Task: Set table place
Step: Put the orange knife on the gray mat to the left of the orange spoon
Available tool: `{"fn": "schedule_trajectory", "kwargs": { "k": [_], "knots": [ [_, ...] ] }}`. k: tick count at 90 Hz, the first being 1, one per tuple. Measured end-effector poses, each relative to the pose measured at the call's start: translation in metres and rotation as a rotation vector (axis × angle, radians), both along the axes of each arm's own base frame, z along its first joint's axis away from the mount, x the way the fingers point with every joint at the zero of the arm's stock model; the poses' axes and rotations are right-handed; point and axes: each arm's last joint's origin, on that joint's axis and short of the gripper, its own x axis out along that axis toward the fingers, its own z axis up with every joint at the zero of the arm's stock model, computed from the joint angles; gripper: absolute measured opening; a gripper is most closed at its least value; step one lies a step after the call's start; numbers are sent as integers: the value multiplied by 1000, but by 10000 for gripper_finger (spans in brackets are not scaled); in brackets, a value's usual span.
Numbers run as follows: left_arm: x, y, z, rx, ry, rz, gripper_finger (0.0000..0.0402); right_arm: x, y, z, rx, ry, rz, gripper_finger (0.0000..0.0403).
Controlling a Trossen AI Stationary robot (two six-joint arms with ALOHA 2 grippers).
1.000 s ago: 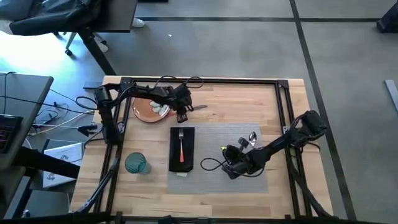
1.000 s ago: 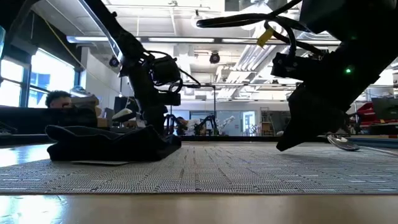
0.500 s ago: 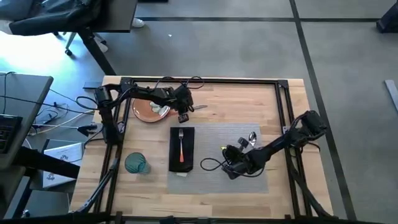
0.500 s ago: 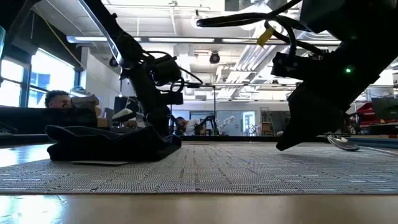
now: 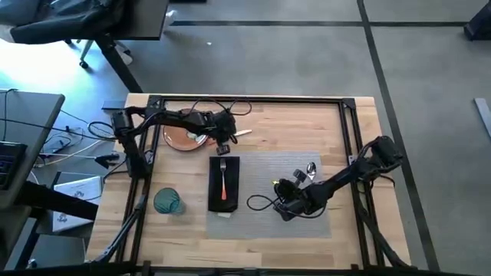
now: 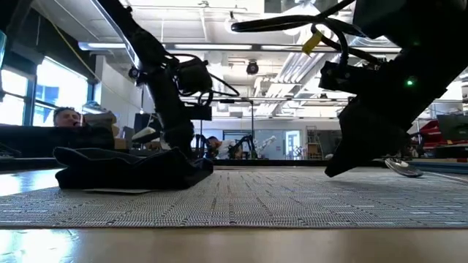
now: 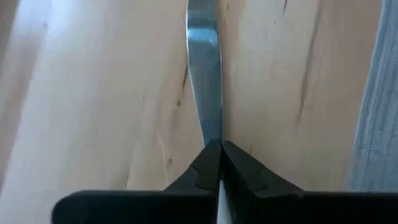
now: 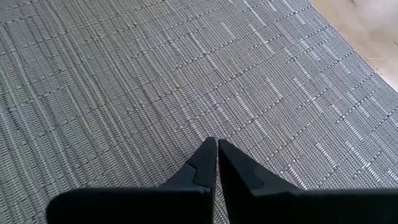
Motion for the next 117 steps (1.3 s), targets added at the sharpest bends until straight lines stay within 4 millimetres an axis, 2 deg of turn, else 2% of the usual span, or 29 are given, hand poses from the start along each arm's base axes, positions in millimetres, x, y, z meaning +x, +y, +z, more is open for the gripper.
{"fn": "schedule_trajectory", "kwargs": {
  "k": [13, 39, 74, 87, 97, 117],
  "knots": [
    [0, -2, 12, 46, -20, 18, 3, 0, 0, 0, 0, 0, 0, 0],
    [0, -7, 15, 30, -33, 89, 4, 0, 0, 0, 0, 0, 0, 0],
    [-5, -3, 14, -45, -35, 144, 113, 0, 0, 0, 0, 0, 0, 0],
    [-6, -8, 11, -50, -35, 140, 122, 0, 0, 0, 0, 0, 0, 0],
    [-12, -14, 1, -67, -21, 158, 123, 0, 0, 0, 0, 1, 0, 0],
    [-20, -12, -6, -88, -77, 215, 143, 0, 0, 0, -1, 2, 0, 0]
  ]
}}
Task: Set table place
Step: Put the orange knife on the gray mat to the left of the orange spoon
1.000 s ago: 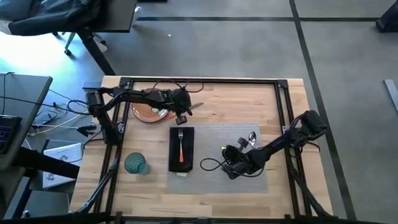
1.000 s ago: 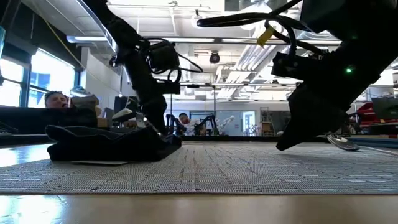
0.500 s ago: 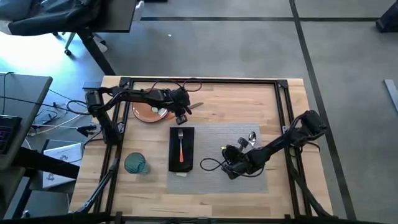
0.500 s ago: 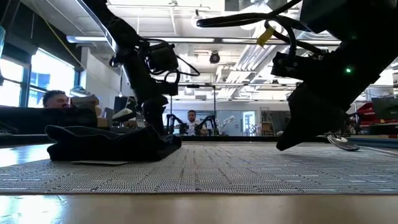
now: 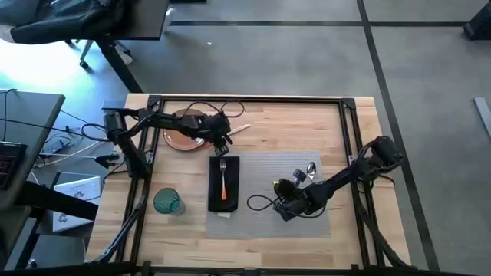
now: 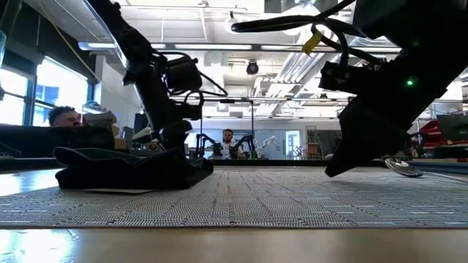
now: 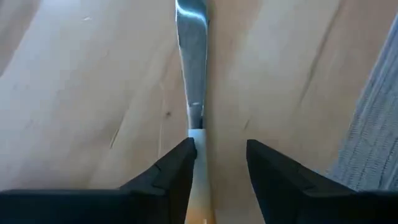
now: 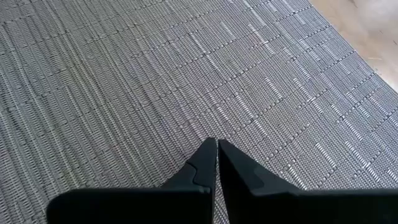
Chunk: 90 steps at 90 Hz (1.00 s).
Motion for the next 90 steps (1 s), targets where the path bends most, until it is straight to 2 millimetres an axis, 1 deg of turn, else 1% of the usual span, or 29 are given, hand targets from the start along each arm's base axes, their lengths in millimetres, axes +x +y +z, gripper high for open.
{"fn": "schedule_trajectory", "kwargs": {
  "k": [10, 20, 27, 35, 47, 61, 70, 90],
  "knots": [
    [-1, 0, 8, 28, -21, -26, 157, 0, 0, 0, 0, 1, 0, 0],
    [-3, 1, 24, 131, -36, -33, 163, 0, 0, 0, -1, 1, 0, 0],
    [-7, 1, 27, 168, -49, -35, 163, 0, 0, 0, -3, -1, -2, 0],
    [-14, 1, 21, 168, -64, -22, 162, 0, 0, 0, -3, -2, -2, 0],
    [-25, -1, 3, 143, -106, -9, 161, 0, 0, 0, -3, -3, -2, 0],
    [-34, -3, -10, 161, -161, -3, 161, 0, 0, 0, -5, -6, -3, 0],
    [-38, -4, -14, 159, -183, -9, 161, 1, 0, 0, -8, -14, -5, 0],
    [-42, -6, -18, 155, -168, -15, 161, 1, 0, 1, -19, -28, -10, 0]
  ]
}}
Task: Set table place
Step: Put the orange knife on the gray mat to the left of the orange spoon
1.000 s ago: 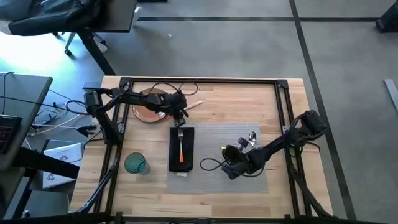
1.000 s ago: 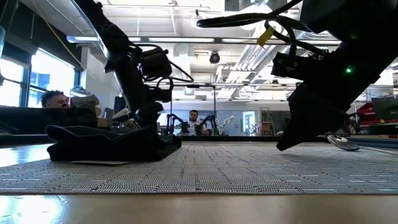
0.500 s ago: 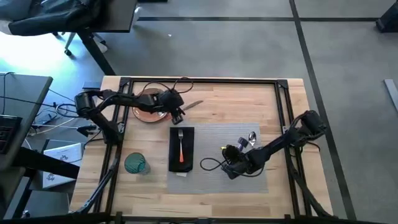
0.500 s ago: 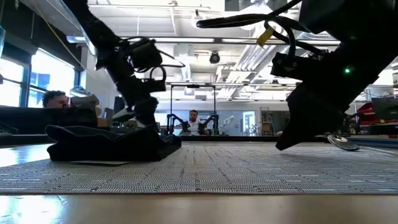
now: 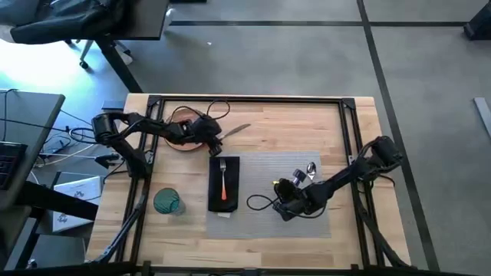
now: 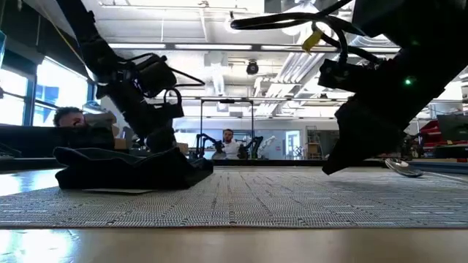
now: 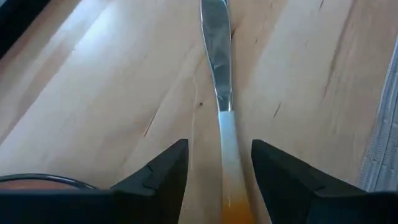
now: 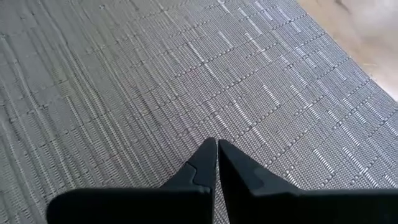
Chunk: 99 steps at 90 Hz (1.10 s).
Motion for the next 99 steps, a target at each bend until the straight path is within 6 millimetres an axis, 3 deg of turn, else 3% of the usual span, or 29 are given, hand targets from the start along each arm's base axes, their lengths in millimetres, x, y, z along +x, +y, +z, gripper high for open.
{"fn": "schedule_trajectory", "kwargs": {
  "k": [37, 49, 67, 99],
  "knots": [
    [10, 3, -21, -46, -7, -3, 155, 0, 0, 0, -11, -6, -4, 0],
    [9, 3, -23, -49, -1, -3, 116, 0, 0, 0, -12, -6, -4, 0],
    [9, 2, -24, -39, 7, -29, 15, 0, 0, 0, -12, -6, -4, 0],
    [12, -3, -23, 6, 20, -17, 3, 0, 0, 0, -11, -5, -4, 0]
  ]
}}
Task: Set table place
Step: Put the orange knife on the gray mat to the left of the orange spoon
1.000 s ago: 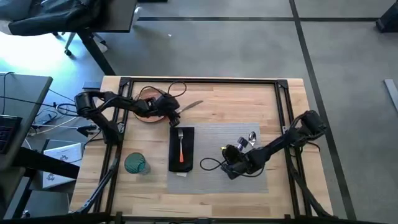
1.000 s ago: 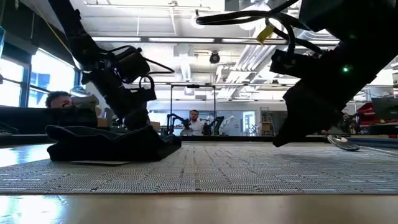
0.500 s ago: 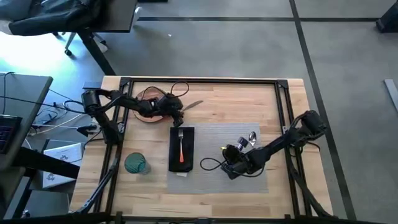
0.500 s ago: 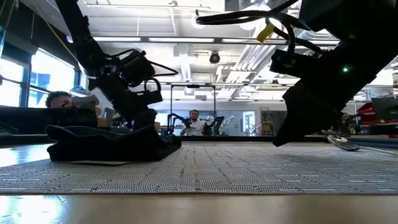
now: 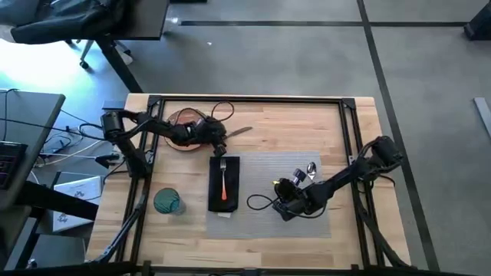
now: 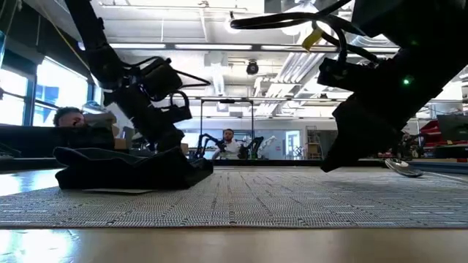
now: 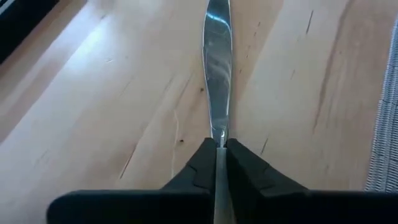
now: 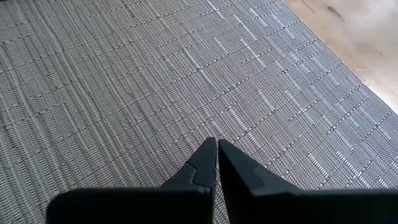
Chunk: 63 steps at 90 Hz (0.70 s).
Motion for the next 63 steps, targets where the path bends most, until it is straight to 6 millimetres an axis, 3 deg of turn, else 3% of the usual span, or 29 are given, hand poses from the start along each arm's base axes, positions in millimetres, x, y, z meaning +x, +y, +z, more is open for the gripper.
{"fn": "schedule_trajectory", "kwargs": {
  "k": [26, 52, 63],
  "knots": [
    [15, -11, 14, 24, 13, -31, 1, 0, 0, 0, 2, 2, 1, 0],
    [17, -18, 45, 30, 23, -37, 3, 0, -1, 0, -2, 3, -4, 0],
    [15, -19, 45, 26, 46, -26, 2, 1, -2, 0, 5, 4, -4, 0]
  ]
}}
